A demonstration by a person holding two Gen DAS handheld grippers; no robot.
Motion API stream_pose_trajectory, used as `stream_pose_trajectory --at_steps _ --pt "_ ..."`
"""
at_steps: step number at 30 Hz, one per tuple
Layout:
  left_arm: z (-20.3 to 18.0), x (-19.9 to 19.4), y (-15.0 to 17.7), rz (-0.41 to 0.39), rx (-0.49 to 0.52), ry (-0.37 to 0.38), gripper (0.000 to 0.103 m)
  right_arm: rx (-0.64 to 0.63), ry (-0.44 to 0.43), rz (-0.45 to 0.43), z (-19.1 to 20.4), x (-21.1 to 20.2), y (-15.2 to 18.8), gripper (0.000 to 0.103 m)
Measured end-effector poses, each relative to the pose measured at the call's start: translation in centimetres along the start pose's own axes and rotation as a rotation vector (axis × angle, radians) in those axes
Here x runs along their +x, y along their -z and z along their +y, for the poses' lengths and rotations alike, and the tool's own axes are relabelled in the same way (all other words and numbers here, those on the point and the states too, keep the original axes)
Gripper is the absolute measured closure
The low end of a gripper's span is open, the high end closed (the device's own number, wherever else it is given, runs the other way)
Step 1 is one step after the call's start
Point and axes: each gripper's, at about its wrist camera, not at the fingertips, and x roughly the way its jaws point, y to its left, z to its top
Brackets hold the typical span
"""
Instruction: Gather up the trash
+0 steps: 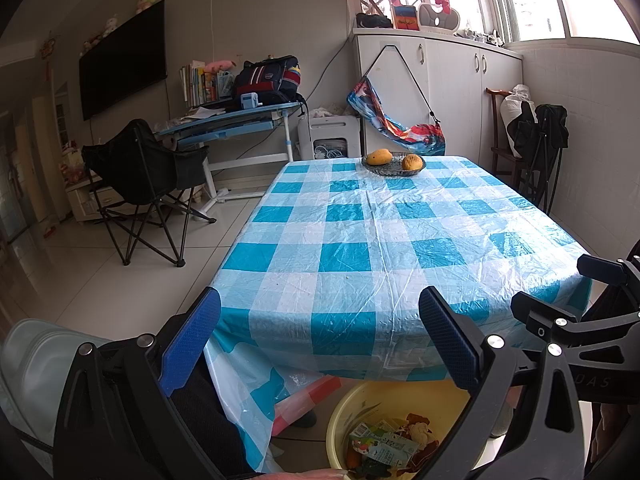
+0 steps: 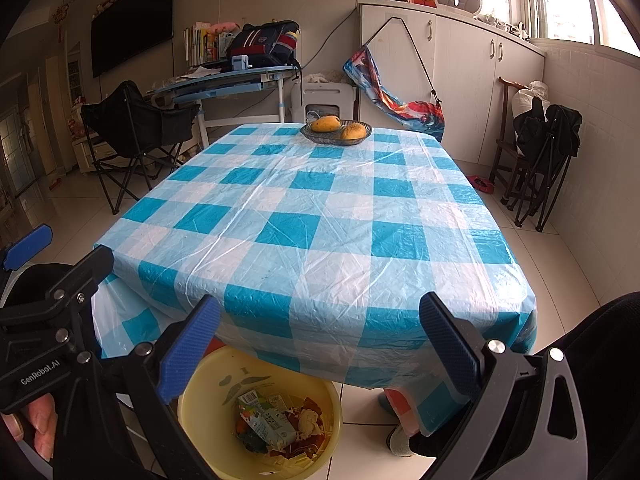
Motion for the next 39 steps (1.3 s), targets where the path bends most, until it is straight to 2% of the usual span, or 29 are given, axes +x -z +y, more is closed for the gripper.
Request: stream_pose_trajectory --at_steps 39 --pt "-0.15 0.06 0.03 0.001 0.002 0.0 0.007 -0.005 0.002 0.002 0.09 -0.02 0.18 0.007"
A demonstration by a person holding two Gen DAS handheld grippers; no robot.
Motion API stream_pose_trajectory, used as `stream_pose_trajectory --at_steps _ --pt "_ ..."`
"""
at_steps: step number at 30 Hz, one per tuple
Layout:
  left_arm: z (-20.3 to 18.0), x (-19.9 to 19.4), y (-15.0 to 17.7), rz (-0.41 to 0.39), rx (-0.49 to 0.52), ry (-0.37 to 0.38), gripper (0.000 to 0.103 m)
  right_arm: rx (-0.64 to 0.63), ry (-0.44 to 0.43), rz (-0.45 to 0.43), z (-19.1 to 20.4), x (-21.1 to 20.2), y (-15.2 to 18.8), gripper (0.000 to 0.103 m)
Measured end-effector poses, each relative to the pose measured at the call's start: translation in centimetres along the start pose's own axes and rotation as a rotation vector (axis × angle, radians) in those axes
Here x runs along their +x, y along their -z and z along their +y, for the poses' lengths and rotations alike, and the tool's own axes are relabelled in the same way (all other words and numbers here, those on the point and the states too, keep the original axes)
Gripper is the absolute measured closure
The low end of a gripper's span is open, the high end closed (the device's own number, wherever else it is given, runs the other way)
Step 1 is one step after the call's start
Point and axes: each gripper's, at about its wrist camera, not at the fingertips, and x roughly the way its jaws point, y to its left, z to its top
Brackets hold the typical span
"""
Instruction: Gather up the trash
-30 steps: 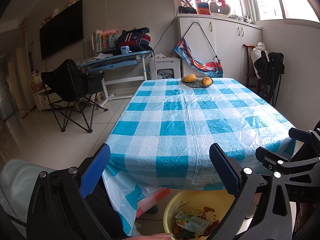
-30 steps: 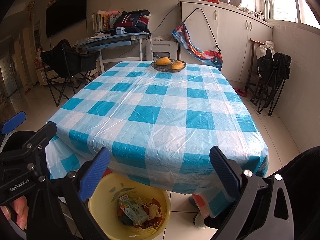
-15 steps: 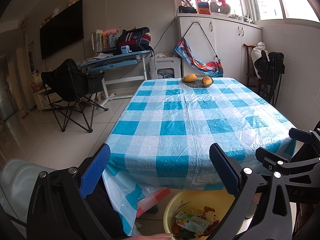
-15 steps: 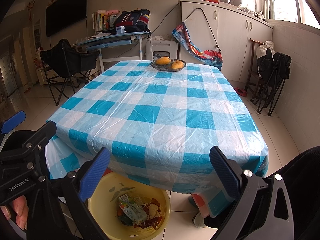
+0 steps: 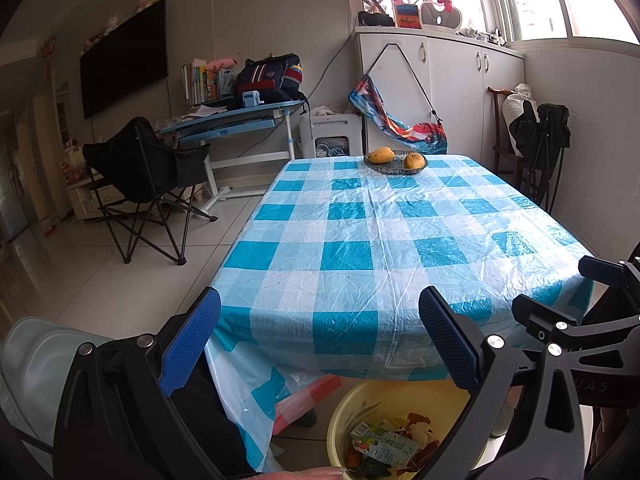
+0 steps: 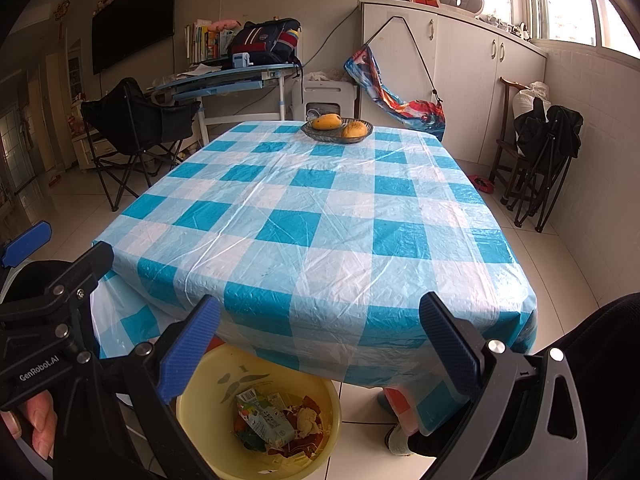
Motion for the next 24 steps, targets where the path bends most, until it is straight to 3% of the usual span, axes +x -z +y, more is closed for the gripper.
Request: stream_pose_trajectory --at_steps 24 --pt "1.0 0.3 -0.2 -0.014 -0.04 0.006 0.007 0.012 0.042 -0.012 -0.8 -0.1 0.0 0.007"
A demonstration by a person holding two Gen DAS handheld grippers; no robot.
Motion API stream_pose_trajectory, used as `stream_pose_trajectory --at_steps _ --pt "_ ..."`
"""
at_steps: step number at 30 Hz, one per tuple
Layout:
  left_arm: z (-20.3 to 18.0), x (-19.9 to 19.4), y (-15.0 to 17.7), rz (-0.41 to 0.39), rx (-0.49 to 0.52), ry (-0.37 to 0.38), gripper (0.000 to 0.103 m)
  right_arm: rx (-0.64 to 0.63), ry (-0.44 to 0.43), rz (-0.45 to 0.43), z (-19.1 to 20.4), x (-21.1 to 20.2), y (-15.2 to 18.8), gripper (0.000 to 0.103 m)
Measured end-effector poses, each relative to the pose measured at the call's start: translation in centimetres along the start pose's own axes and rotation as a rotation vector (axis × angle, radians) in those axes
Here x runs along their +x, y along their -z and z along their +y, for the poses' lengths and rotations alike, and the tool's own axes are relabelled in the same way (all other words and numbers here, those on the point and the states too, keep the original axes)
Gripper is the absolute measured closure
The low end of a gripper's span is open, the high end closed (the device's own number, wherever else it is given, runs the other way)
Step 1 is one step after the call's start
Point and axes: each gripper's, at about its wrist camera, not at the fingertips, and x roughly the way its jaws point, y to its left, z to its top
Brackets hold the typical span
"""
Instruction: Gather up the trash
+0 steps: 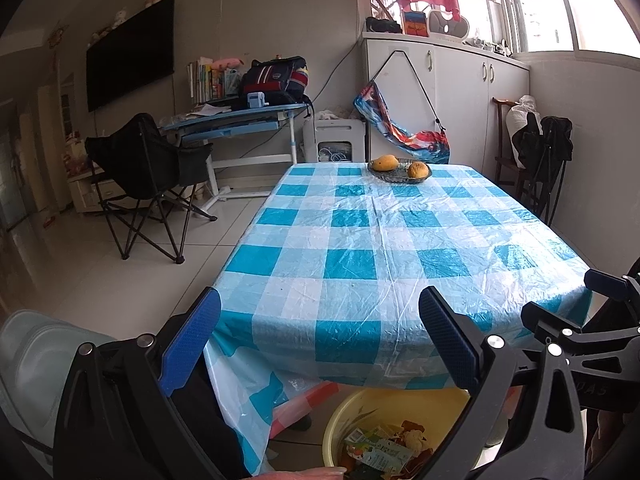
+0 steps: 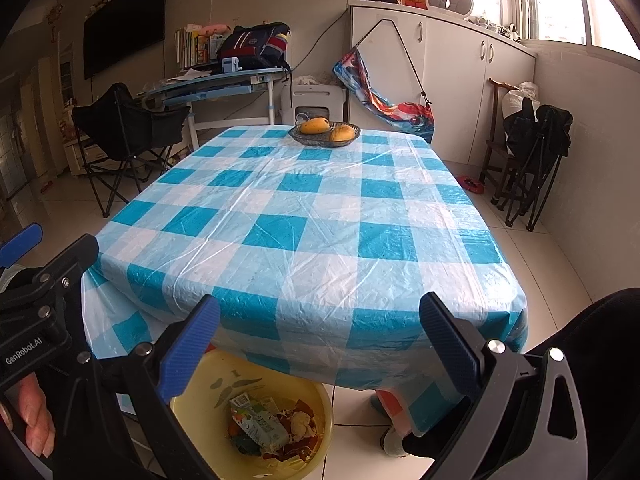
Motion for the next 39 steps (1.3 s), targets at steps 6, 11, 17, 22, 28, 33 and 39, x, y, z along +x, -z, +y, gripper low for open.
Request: stream_pose_trajectory --at_steps 6,11,17,22,28,33,39 --pt "0.0 0.1 -0.1 -0.002 -0.004 0.003 0.007 -0.01 0.012 0.0 0.0 0.0 0.0 0.007" --pt "-0.1 0.2 -0.2 -0.002 -0.003 0.008 0.007 -0.017 0.014 0.004 0.2 0.1 -0.1 0.007" --pt "-0.3 0.2 -0.2 -0.002 -0.001 0.01 0.007 -0.016 0.014 0.003 0.2 0.1 -0.1 0.007" --pt "-0.3 0.3 -0.1 -0.001 -0.002 0.012 0.007 -0.017 0.014 0.003 0.2 0.1 -0.1 0.007" --pt "-0.8 0.3 0.0 0.001 0.004 0.018 0.007 -0.017 0.014 0.003 0.1 0.1 -0.1 0.007" --pt "-0.9 0.2 0.1 0.001 0.003 0.019 0.007 -0.017 0.014 0.005 0.1 0.1 -0.1 0.007" --pt "-1.0 0.2 0.1 0.002 0.007 0.02 0.007 -0.017 0.014 0.004 0.2 0.1 -0.1 0.007"
